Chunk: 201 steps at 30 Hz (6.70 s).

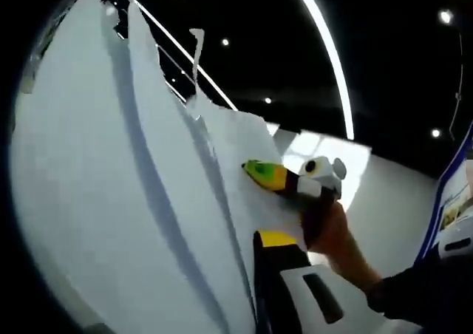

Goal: Organize the stack of printing papers by aligning and flattening the scattered papers on the table

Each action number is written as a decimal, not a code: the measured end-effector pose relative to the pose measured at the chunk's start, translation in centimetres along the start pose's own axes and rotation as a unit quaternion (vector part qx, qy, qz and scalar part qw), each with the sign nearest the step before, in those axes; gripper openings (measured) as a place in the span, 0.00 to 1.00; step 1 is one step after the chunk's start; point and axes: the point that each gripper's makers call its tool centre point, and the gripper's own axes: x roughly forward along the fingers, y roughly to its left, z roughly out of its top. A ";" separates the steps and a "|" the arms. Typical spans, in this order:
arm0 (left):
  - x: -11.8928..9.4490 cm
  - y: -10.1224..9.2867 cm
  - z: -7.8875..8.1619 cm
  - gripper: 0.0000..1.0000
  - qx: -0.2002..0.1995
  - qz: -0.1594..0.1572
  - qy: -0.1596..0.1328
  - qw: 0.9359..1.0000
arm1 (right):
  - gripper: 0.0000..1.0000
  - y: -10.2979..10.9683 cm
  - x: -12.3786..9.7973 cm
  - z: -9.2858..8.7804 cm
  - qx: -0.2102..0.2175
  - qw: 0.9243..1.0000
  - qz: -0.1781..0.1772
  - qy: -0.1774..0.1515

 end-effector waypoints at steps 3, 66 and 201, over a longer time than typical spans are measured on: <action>-0.1 0.1 0.2 0.06 -0.004 -0.001 -0.003 1.000 | 0.09 0.3 -0.4 0.0 -0.003 1.000 0.000 -0.004; 7.8 -17.2 -2.9 0.06 0.199 -0.310 0.143 0.919 | 0.35 6.0 -23.6 6.9 -0.030 0.970 0.166 -0.174; 9.2 -7.6 -1.5 0.27 0.264 -0.113 0.050 0.957 | 0.08 -5.3 -27.5 -0.7 -0.220 0.958 -0.084 -0.163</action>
